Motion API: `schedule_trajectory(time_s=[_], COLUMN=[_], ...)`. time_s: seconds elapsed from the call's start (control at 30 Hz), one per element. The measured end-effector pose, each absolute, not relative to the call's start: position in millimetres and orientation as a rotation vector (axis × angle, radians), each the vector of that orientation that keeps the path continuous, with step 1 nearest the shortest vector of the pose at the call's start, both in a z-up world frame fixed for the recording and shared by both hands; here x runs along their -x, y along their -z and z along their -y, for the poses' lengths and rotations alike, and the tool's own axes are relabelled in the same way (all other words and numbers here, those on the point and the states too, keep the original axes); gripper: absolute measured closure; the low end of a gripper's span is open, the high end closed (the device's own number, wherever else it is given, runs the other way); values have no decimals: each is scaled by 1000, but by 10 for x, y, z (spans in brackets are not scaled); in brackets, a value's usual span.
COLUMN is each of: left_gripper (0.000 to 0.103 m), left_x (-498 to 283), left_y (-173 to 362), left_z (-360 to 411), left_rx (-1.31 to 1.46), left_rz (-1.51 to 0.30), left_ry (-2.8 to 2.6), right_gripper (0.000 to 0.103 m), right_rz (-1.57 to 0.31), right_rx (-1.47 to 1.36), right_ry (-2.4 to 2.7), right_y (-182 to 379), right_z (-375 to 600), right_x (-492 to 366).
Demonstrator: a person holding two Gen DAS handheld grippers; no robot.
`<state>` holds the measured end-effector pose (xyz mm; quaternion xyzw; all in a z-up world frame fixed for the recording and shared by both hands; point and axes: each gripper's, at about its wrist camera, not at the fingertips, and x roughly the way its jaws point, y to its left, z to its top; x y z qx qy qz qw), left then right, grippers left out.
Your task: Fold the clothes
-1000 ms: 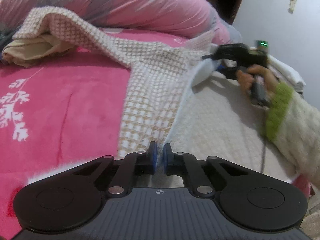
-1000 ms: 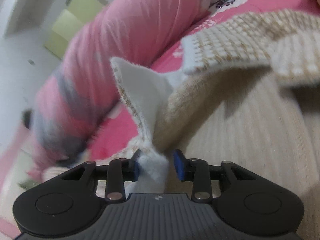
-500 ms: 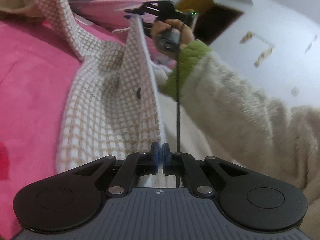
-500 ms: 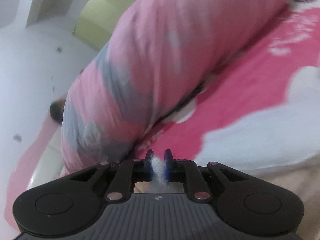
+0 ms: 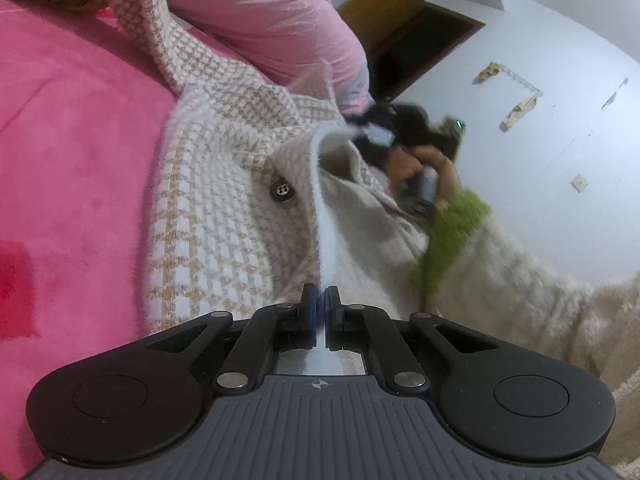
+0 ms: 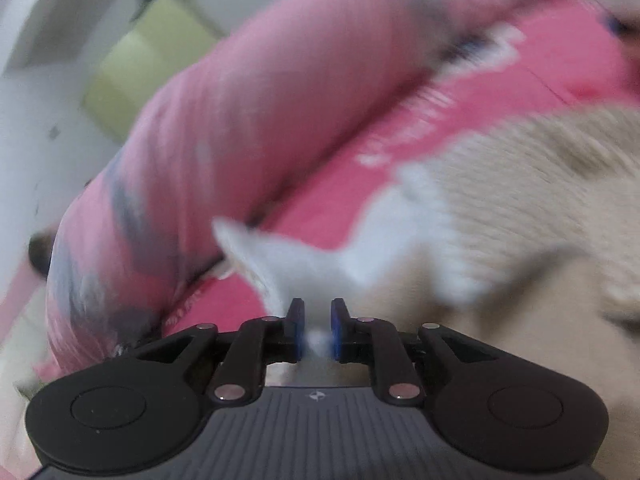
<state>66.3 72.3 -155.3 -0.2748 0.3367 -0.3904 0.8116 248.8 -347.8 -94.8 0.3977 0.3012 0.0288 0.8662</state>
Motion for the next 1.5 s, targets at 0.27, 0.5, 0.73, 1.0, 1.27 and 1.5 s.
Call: schedule_trajectory(time_s=[0.27, 0.5, 0.73, 1.0, 1.27, 1.5], left_gripper=[101, 101, 101, 102, 102, 102], left_x=[-560, -466, -395, -328, -515, -601], left_y=[1511, 1442, 1459, 1464, 1308, 1529], left_z=[-680, -597, -591, -690, -1001, -1139], left_rx=[523, 447, 456, 614, 742, 818], left_rz=[-726, -720, -685, -612, -527, -615], left_ry=[767, 725, 695, 687, 667, 591], right_gripper=[46, 31, 84, 92, 93, 92], right_rz=[-626, -805, -927, -656, -644, -777], right_rx=[-907, -846, -601, -584, -530, -530], right_ry=[-184, -270, -133, -321, -499, -361], right_y=[1117, 884, 889, 485, 315, 1033], right_z=[3642, 3451, 3126, 2427, 1329, 1262], right_x=[-2485, -3122, -3245, -3472, -4122, -4328])
